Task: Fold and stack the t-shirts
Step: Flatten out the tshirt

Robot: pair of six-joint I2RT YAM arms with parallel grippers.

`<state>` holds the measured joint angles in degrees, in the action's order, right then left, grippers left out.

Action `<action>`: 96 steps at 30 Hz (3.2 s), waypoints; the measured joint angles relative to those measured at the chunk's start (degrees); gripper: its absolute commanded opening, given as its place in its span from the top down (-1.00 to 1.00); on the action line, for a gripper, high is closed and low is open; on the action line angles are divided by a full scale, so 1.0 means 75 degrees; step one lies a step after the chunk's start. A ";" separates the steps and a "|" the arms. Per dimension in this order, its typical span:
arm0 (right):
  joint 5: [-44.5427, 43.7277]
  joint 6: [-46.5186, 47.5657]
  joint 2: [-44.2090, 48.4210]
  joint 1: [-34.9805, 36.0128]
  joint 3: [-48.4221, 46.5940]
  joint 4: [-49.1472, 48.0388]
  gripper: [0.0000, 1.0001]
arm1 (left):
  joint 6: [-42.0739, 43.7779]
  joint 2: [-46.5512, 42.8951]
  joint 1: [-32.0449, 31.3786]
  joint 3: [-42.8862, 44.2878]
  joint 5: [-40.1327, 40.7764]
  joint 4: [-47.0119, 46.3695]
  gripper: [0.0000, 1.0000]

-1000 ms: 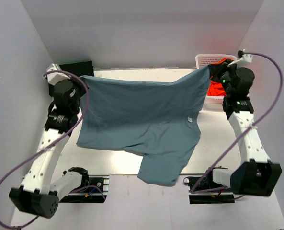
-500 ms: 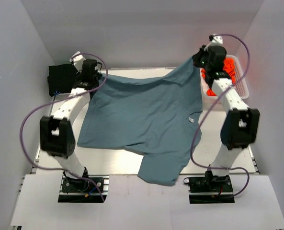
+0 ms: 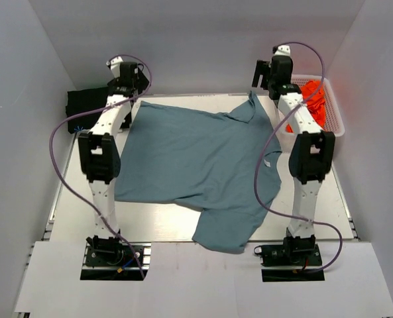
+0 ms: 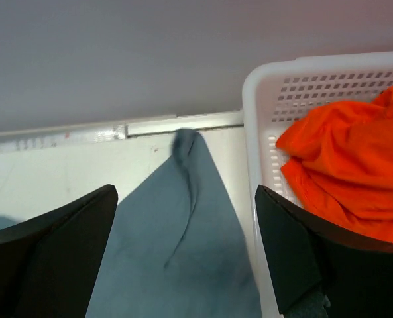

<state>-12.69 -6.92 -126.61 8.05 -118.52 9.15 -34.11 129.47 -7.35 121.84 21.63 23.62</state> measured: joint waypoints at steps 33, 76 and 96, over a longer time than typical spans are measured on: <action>0.2576 -0.3687 0.6918 0.1501 1.0809 0.1495 -0.81 | -0.0746 -0.6446 -0.0286 -0.9798 -0.2556 0.0370 -0.98; 0.0198 -0.2597 0.8043 0.0050 0.9565 0.3926 -0.81 | -0.1105 -0.7662 -0.0265 -0.9346 -0.1816 0.2025 -0.98; -0.0443 -0.2288 0.1317 0.1029 0.4185 0.3334 -0.81 | 0.1049 -0.1617 -0.0274 -0.4529 -0.1542 0.0513 -0.98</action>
<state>-16.01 -24.08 -116.73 15.77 -87.13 34.15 -26.24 117.34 -9.41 87.88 10.07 27.46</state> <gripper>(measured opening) 0.904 0.985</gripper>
